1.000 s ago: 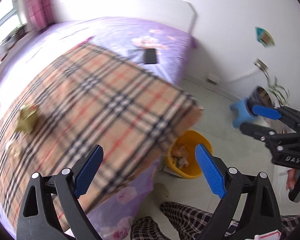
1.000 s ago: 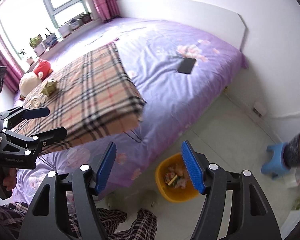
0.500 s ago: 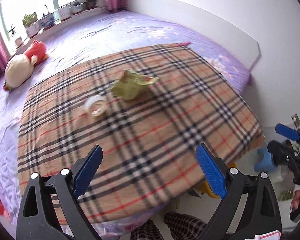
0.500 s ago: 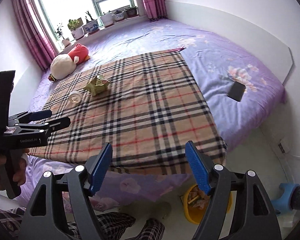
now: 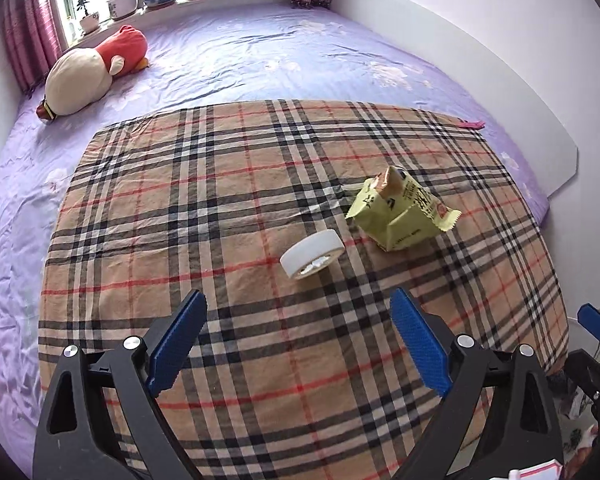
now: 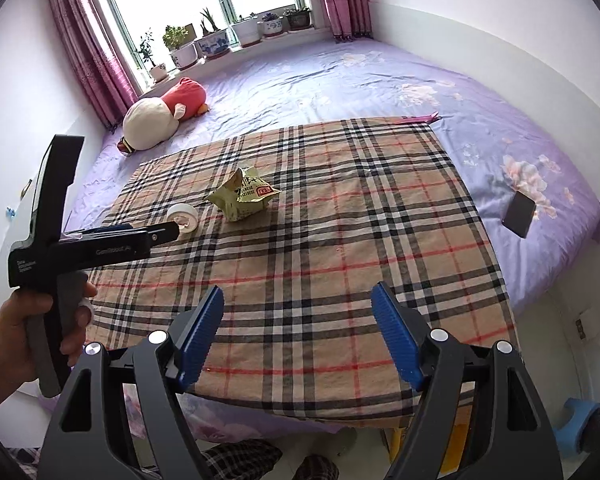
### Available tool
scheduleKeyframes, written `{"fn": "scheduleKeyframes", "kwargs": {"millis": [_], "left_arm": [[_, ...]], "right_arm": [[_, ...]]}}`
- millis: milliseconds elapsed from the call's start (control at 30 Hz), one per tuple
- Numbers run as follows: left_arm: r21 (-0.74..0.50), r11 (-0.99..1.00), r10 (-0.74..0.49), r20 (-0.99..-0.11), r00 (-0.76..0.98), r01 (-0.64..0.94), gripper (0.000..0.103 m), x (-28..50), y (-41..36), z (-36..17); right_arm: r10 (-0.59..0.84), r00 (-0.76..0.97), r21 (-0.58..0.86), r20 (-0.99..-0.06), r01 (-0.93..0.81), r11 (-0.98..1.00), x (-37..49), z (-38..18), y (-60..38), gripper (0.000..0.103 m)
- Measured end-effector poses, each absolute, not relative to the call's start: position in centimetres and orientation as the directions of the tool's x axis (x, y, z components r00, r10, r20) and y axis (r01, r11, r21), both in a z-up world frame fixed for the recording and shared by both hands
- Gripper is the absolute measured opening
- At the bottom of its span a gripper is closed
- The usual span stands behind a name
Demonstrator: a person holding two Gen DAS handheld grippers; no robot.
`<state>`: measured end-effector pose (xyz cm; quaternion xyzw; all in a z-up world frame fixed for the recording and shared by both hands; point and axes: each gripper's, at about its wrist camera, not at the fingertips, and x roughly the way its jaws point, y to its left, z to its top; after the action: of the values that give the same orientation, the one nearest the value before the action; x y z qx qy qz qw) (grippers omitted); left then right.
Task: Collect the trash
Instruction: 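Grasp the white tape roll with the left gripper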
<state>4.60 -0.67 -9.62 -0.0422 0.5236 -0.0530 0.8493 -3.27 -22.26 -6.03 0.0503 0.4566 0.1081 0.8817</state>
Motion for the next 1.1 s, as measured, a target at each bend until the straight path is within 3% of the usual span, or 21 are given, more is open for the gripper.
{"fn": "scheduleKeyframes", "kwargs": {"millis": [233, 367, 567, 800, 967, 1100], "left_arm": [[-0.109, 0.992, -0.124, -0.902, 0.413, 0.061, 0.079, 7.5, -1.6, -11.2], [-0.091, 0.994, -0.109, -0.910, 0.400, 0.064, 0.063, 8.3, -1.7, -12.0], [-0.048, 0.994, -0.085, -0.905, 0.417, 0.098, 0.046, 7.7, -1.5, -12.0], [-0.076, 0.991, -0.114, -0.905, 0.410, 0.107, 0.035, 7.5, 0.0, -11.9], [-0.086, 0.988, -0.131, -0.904, 0.407, 0.126, 0.018, 7.5, 0.9, -11.7], [-0.090, 0.988, -0.133, -0.903, 0.409, 0.124, 0.016, 7.6, 1.7, -11.6]], "right_arm": [[0.235, 0.538, 0.182, -0.810, -0.150, 0.972, -2.0, -6.6, -21.8, 0.077], [0.236, 0.532, 0.186, -0.813, -0.147, 0.971, -1.4, -6.7, -21.6, 0.077], [0.241, 0.529, 0.189, -0.813, -0.152, 0.970, -0.2, -7.0, -21.0, 0.077], [0.253, 0.519, 0.188, -0.816, -0.176, 0.966, 2.1, -7.8, -19.7, 0.077], [0.264, 0.501, 0.199, -0.824, -0.179, 0.963, 3.0, -8.6, -18.9, 0.077], [0.275, 0.492, 0.213, -0.826, -0.180, 0.960, 3.4, -8.9, -18.6, 0.077]]}}
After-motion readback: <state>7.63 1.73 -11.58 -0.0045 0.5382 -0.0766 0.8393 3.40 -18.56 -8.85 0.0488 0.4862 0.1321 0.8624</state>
